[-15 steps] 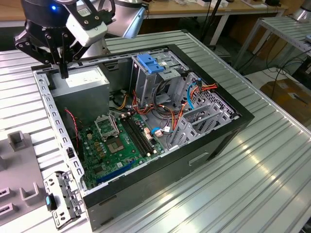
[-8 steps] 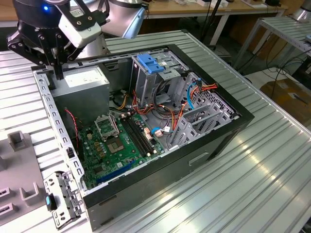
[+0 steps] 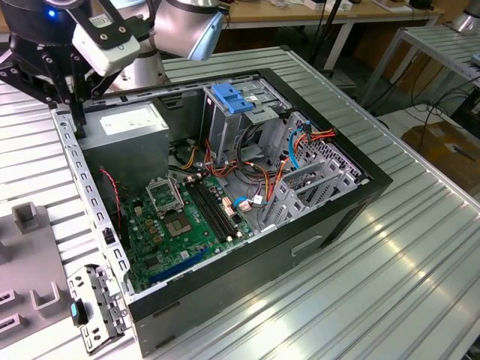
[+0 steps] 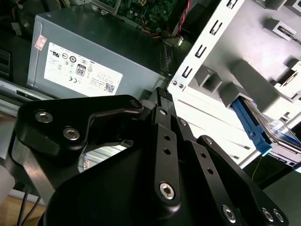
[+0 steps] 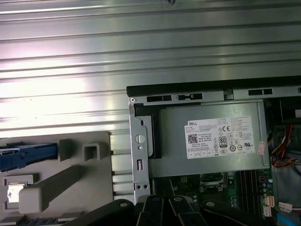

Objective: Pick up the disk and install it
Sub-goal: 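Reach for the disk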

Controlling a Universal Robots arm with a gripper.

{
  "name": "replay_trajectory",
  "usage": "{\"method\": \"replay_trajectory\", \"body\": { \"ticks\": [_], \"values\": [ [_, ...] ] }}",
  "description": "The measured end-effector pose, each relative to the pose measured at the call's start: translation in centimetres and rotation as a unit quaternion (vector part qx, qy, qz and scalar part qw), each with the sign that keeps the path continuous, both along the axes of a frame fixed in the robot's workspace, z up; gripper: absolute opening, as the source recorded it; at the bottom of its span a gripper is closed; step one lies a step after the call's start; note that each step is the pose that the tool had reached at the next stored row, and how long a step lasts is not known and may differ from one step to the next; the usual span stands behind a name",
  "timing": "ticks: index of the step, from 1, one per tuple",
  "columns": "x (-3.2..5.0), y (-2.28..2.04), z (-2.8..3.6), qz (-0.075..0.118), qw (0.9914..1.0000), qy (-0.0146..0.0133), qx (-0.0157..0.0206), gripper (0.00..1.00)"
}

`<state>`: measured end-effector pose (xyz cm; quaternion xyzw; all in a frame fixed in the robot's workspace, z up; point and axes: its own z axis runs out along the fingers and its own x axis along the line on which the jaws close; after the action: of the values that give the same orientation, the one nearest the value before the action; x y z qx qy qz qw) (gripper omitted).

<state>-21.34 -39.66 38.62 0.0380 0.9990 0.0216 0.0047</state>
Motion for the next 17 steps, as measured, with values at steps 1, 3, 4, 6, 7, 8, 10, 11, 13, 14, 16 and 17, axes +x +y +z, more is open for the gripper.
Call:
{"method": "replay_trajectory", "body": {
  "ticks": [1,3,4,6,7,8,10,11,13,14,16,17],
  "values": [
    [-0.11,0.00,0.00,0.000,1.00000,0.0000,0.0000,0.11],
    [-0.35,0.00,0.00,0.000,1.00000,0.0000,0.0000,0.11],
    [-0.54,0.00,-0.01,0.000,1.00000,0.0000,0.0000,0.11],
    [-0.80,0.00,-0.01,0.000,1.00000,0.0000,0.0000,0.11],
    [-0.92,0.00,-0.01,0.000,1.00000,0.0000,0.0000,0.11],
    [-1.04,0.00,-0.01,0.000,1.00000,0.0000,0.0000,0.11],
    [-1.48,0.00,-0.01,0.000,1.00000,0.0000,0.0000,0.11],
    [-1.62,0.00,-0.02,0.000,1.00000,0.0000,0.0000,0.11],
    [-1.91,0.00,-0.02,0.000,1.00000,0.0001,-0.0001,0.11],
    [-2.07,0.00,-0.02,0.000,1.00000,0.0001,-0.0001,0.11],
    [-2.35,0.00,-0.03,0.000,1.00000,0.0000,0.0000,0.11],
    [-2.46,0.00,-0.03,0.000,1.00000,0.0000,0.0000,0.11]
  ]
}}
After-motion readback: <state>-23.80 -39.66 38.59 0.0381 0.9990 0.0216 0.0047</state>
